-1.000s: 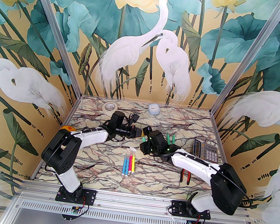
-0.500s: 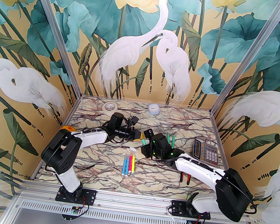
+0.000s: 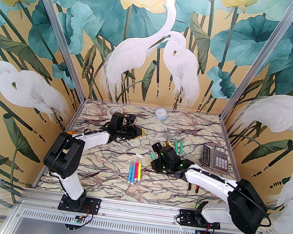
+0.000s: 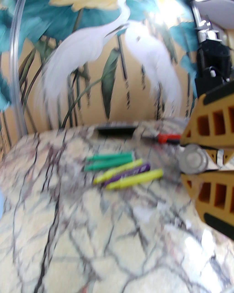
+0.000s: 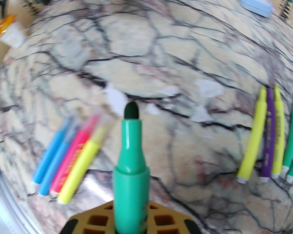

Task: Open the pen caps

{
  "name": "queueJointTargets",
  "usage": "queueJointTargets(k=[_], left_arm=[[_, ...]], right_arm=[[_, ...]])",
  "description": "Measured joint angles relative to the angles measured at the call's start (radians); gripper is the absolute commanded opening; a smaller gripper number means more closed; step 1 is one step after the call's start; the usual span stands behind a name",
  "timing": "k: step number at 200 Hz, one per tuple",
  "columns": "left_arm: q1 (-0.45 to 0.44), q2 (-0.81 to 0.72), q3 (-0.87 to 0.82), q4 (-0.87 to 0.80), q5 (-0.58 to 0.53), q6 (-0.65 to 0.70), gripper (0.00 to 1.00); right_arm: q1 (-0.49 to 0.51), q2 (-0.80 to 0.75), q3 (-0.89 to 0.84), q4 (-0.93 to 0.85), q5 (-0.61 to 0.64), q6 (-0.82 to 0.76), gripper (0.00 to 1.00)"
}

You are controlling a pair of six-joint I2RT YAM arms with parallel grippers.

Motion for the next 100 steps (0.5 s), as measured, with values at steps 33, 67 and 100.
queueJointTargets(k=[33,67,100], left_arm=[[-0.024,0.001,0.100,-0.256,-0.153,0.136,0.00],[-0.075,0.016,0.179,-0.488,-0.314,0.245,0.00],[-0.107,0.051,0.189,-0.636,-0.422,0.293,0.00]], right_arm=[[-0.030,0.094,0.056,-0.013,0.072,0.034,0.01],[-0.061,0.196,0.134,-0.023,0.138,0.088,0.02],[-0.093,0.278,0.195,-0.027,0.175,0.123,0.02]])
